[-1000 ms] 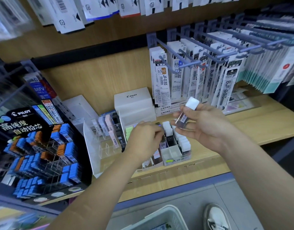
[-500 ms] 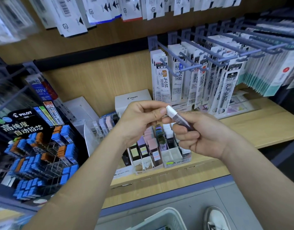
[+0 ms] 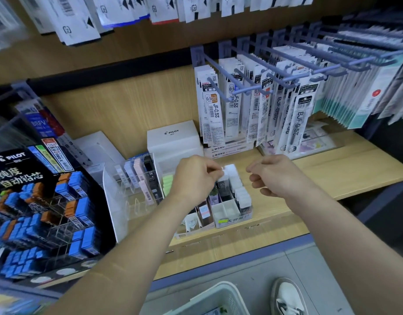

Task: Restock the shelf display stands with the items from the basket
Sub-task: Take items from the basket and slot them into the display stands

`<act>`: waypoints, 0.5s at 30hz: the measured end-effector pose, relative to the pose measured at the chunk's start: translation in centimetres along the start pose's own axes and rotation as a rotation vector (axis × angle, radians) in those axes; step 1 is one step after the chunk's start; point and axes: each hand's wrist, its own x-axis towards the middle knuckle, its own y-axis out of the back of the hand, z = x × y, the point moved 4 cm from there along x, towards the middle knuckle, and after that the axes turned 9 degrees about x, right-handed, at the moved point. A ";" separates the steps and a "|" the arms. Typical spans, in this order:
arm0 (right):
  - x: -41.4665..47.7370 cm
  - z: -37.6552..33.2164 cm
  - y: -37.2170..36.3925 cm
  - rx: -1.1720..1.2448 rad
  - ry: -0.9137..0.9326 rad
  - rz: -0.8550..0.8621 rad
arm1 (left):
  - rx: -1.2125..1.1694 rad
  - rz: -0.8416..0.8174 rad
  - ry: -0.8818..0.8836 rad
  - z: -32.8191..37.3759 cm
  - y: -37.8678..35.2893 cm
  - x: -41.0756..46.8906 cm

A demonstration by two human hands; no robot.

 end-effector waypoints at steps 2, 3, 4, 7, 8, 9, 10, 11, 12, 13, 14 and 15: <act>0.1 0.5 -0.1 -0.020 -0.011 -0.022 | 0.074 0.009 -0.023 0.2 -0.7 -0.1; 0.1 0.7 -0.2 -0.030 -0.017 -0.030 | 0.092 0.024 -0.026 0.3 -0.9 -0.1; 0.1 0.8 -0.2 -0.033 -0.024 -0.035 | 0.108 0.039 -0.028 0.5 -1.0 -0.1; 0.1 1.2 -0.2 -0.044 -0.041 -0.045 | 0.141 0.076 -0.038 0.7 -1.4 0.2; 0.2 1.3 -0.2 -0.048 -0.042 -0.044 | 0.158 0.081 -0.041 0.7 -1.5 0.3; 0.2 1.4 -0.2 -0.047 -0.043 -0.044 | 0.187 0.083 -0.046 0.6 -1.8 0.4; 0.3 1.6 -0.2 -0.048 -0.043 -0.044 | 0.232 0.079 -0.058 0.4 -2.1 0.4; 0.3 1.7 -0.2 -0.052 -0.041 -0.045 | 0.293 0.071 -0.076 0.2 -2.5 0.4; 0.4 1.8 -0.2 -0.058 -0.040 -0.048 | 0.359 0.060 -0.096 -0.1 -3.0 0.5; 0.4 1.9 -0.3 -0.066 -0.039 -0.054 | 0.421 0.055 -0.113 -0.4 -3.3 0.5; 0.4 2.0 -0.4 -0.074 -0.040 -0.065 | 0.475 0.055 -0.123 -0.6 -3.6 0.6; 0.4 2.1 -0.4 -0.081 -0.042 -0.077 | 0.517 0.057 -0.131 -0.7 -3.8 0.7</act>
